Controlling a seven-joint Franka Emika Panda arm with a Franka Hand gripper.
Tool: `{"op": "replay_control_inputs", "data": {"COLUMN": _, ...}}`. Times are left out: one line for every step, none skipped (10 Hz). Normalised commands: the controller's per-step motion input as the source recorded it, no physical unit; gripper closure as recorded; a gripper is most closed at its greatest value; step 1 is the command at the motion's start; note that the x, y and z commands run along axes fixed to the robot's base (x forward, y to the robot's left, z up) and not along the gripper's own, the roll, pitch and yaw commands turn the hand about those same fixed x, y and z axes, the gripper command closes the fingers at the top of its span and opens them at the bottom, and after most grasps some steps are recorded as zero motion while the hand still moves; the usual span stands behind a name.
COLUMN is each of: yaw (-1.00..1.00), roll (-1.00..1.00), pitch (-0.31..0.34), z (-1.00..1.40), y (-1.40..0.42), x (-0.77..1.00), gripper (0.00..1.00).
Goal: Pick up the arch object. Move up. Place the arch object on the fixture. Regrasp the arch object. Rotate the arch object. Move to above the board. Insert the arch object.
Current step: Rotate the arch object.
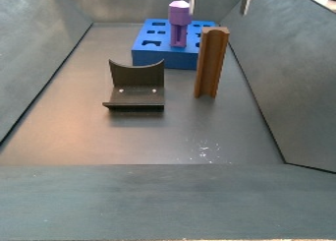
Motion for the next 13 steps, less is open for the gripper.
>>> {"op": "replay_control_inputs", "data": {"yaw": 1.0, "roll": -0.01, "pitch": 0.007, "z": 0.0, "y": 0.0, "x": 0.0, "gripper": 0.0}}
{"op": "replay_control_inputs", "data": {"yaw": 1.0, "roll": -0.01, "pitch": 0.007, "z": -0.03, "y": 0.0, "x": 0.01, "gripper": 0.0}}
{"op": "replay_control_inputs", "data": {"yaw": 1.0, "roll": -0.01, "pitch": 0.007, "z": -0.01, "y": -0.01, "x": 0.02, "gripper": 0.0}}
{"op": "replay_control_inputs", "data": {"yaw": 1.0, "roll": -0.01, "pitch": 0.007, "z": -0.01, "y": 0.0, "x": 0.02, "gripper": 0.0}}
{"op": "replay_control_inputs", "data": {"yaw": 1.0, "roll": -0.01, "pitch": 0.007, "z": -0.01, "y": 0.0, "x": 0.02, "gripper": 0.0}}
{"op": "replay_control_inputs", "data": {"yaw": 1.0, "roll": -0.01, "pitch": 0.007, "z": -0.01, "y": 0.0, "x": 0.02, "gripper": 0.0}}
{"op": "replay_control_inputs", "data": {"yaw": 1.0, "roll": -0.01, "pitch": 0.007, "z": -0.01, "y": 0.0, "x": 0.02, "gripper": 0.0}}
{"op": "replay_control_inputs", "data": {"yaw": 1.0, "roll": -0.01, "pitch": 0.007, "z": -0.01, "y": 0.0, "x": 0.02, "gripper": 0.0}}
{"op": "replay_control_inputs", "data": {"yaw": 1.0, "roll": -0.01, "pitch": 0.008, "z": -0.01, "y": 0.0, "x": 0.02, "gripper": 0.0}}
{"op": "replay_control_inputs", "data": {"yaw": 1.0, "roll": -0.01, "pitch": 0.008, "z": -0.01, "y": 0.0, "x": 0.02, "gripper": 0.0}}
{"op": "replay_control_inputs", "data": {"yaw": 1.0, "roll": -0.01, "pitch": 0.008, "z": -0.01, "y": 0.0, "x": 0.02, "gripper": 0.0}}
{"op": "replay_control_inputs", "data": {"yaw": 1.0, "roll": -0.01, "pitch": 0.008, "z": -0.01, "y": 0.0, "x": 0.02, "gripper": 0.0}}
{"op": "replay_control_inputs", "data": {"yaw": 1.0, "roll": -0.01, "pitch": 0.008, "z": -0.01, "y": 0.0, "x": 0.02, "gripper": 0.0}}
